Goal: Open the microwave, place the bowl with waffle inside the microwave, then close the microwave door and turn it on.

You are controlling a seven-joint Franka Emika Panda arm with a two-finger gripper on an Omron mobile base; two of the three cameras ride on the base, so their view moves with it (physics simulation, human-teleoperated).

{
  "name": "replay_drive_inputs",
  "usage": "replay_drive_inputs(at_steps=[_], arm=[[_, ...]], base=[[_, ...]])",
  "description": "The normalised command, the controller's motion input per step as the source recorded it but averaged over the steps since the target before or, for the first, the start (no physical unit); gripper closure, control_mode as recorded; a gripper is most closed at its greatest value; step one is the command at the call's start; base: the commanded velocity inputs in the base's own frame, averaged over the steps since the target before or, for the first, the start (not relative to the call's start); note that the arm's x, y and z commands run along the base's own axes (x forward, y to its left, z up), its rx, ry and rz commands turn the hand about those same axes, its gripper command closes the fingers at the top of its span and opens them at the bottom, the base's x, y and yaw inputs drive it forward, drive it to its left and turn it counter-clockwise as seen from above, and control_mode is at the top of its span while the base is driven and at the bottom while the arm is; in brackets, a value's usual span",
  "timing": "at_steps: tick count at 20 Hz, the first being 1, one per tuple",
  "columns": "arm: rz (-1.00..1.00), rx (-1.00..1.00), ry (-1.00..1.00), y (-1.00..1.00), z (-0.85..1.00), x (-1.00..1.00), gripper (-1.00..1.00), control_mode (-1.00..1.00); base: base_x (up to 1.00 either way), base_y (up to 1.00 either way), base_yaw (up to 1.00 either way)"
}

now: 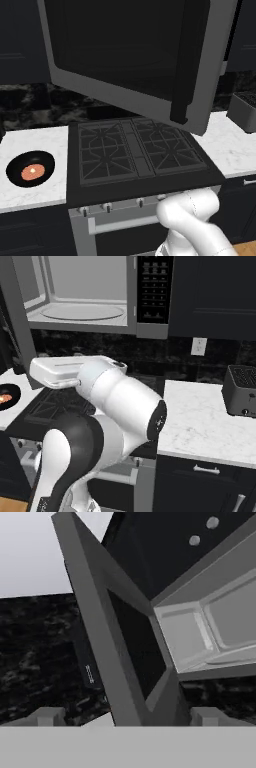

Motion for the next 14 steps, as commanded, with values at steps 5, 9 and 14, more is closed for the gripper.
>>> replay_drive_inputs(at_steps=[5, 9, 14], arm=[[0.37, 0.11, 0.00, 0.00, -0.02, 0.92, -1.00, -1.00], [0.25, 0.03, 0.00, 0.18, -0.01, 0.74, -1.00, -1.00], [0.10, -0.01, 0.06, 0.72, 0.00, 0.31, -1.00, -1.00]], base=[[0.00, 0.00, 0.00], [0.00, 0.00, 0.00], [0.00, 0.00, 0.00]])
